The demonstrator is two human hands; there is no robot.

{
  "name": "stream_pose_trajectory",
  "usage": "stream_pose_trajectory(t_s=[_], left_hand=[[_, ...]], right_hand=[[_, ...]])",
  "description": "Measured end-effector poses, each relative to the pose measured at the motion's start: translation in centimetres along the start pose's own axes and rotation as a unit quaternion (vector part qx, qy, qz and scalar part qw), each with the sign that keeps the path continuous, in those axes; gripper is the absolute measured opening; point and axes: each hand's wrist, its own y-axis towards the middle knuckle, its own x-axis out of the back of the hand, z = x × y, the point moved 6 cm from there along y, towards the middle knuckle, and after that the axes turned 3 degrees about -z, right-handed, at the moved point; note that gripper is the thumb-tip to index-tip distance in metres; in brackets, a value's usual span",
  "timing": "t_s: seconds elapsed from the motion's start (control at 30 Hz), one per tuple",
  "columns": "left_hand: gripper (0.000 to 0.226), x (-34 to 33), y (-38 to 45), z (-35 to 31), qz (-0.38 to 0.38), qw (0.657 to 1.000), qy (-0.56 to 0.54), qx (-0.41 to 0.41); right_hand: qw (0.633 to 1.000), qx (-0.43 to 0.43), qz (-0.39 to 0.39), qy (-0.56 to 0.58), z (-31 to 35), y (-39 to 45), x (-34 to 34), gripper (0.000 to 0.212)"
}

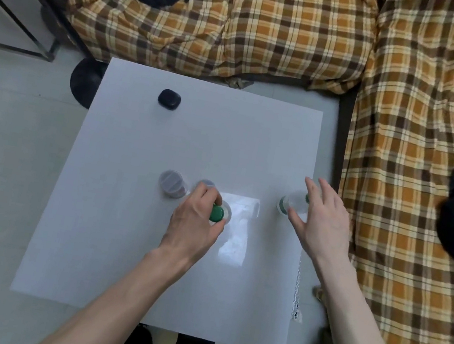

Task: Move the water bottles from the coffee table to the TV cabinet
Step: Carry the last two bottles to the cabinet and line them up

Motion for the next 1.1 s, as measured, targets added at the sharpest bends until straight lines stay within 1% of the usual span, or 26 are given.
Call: stream_pose_trajectory(t_s=[0.1, 0.23, 0.3, 0.37, 0.43, 0.6, 0.73, 0.9, 1.03, 1.1], left_hand=[[0.023, -1.0, 0.1, 0.6, 0.012, 1.000, -0.004, 0.022], [0.020, -1.5, -0.2, 1.3, 0.028, 0.999, 0.008, 0.036], [0.020, -1.5, -0.4, 1.6, 0.028, 0.999, 0.004, 0.044], [0.021, -1.5, -0.7, 1.9, 0.019, 0.998, 0.000, 0.057], [0.023, -1.2, -1.2, 2.2, 0.009, 0.998, -0.002, 0.068], [0.022, 1.0, -3.6, 3.1, -0.018, 0.996, -0.013, 0.087], [0.020, 4.8, -6.3, 3.8, -0.058, 0.988, -0.039, 0.135], [0.020, 10.4, -11.4, 5.7, -0.125, 0.973, -0.066, 0.183], [0.017, 15.5, -17.2, 8.1, -0.183, 0.957, -0.063, 0.214], [0.017, 18.1, -20.8, 9.7, -0.216, 0.946, -0.059, 0.233]], right_hand=[[0.998, -0.016, 0.060, 0.004, -0.4, 1.7, -2.4, 0.066], [0.996, -0.046, 0.072, -0.003, -0.8, 2.6, -3.8, 0.059], [0.996, -0.066, 0.062, 0.019, -1.4, 2.7, -4.1, 0.049], [0.994, -0.076, 0.053, 0.058, -1.8, 2.5, -4.2, 0.030], [0.993, -0.067, 0.054, 0.086, -2.0, 1.9, -4.0, 0.016], [0.994, -0.009, 0.067, 0.085, -0.2, 0.1, -3.4, 0.015], [0.991, 0.050, 0.070, 0.098, 4.3, -2.7, -1.7, 0.017], [0.979, 0.116, 0.072, 0.151, 12.4, -7.4, 0.8, 0.018], [0.960, 0.217, 0.089, 0.151, 20.9, -11.5, 2.1, 0.023], [0.948, 0.271, 0.090, 0.144, 25.3, -13.9, 2.9, 0.023]])
